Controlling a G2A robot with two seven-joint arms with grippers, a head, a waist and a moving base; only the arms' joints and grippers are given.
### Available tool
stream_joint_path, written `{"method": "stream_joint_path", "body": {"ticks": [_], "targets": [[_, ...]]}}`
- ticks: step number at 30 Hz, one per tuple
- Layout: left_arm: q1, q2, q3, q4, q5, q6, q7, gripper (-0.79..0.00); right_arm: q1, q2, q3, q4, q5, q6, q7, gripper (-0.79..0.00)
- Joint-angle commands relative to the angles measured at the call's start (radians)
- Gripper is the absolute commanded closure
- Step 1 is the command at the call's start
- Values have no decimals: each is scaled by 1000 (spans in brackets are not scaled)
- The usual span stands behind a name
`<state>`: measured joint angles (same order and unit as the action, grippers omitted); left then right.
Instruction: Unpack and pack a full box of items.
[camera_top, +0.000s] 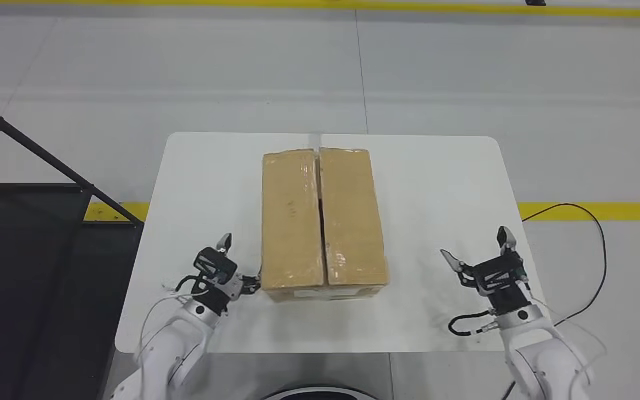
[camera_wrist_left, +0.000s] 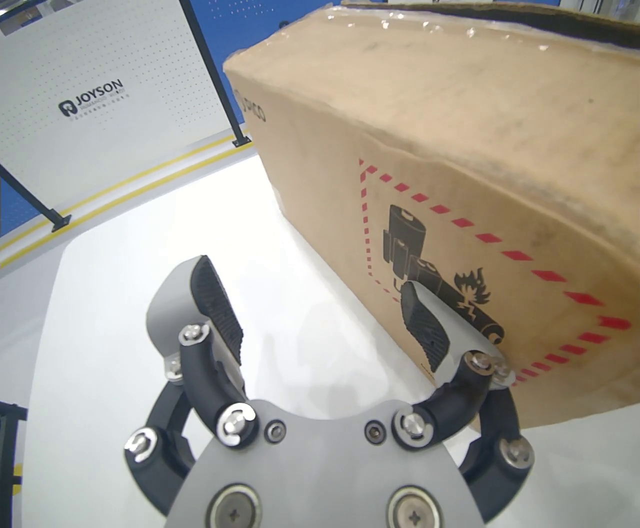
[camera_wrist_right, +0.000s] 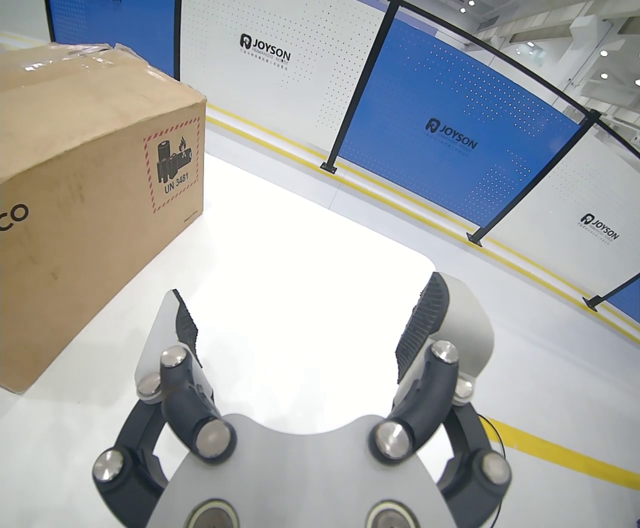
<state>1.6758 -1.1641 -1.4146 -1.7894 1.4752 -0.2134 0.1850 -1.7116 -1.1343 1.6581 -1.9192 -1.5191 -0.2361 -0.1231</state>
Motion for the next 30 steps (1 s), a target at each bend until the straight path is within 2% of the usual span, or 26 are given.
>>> {"method": "stream_joint_path", "body": {"ticks": [1, 9, 18, 21, 25, 30], "targets": [[-5, 0, 3, 2, -7, -18, 5, -785, -2, 0, 3, -2, -8, 0, -1, -785], [1, 1, -44, 29, -68, -15, 32, -785, -2, 0, 3, -4, -8, -2, -3, -785], [-4, 0, -100, 50, -157, -8, 65, -785, -108, 20, 87, -58, -33, -262, -234, -785], [-15, -1, -104, 66, -174, -8, 73, -785, -152, 25, 109, -83, -61, -313, -286, -785], [-36, -3, -102, 91, -186, 0, 76, -785, -187, 26, 67, -117, -126, -322, -276, -785], [-52, -6, -101, 112, -195, 12, 80, -785, -166, 21, -27, -118, -174, -280, -213, -785]]}}
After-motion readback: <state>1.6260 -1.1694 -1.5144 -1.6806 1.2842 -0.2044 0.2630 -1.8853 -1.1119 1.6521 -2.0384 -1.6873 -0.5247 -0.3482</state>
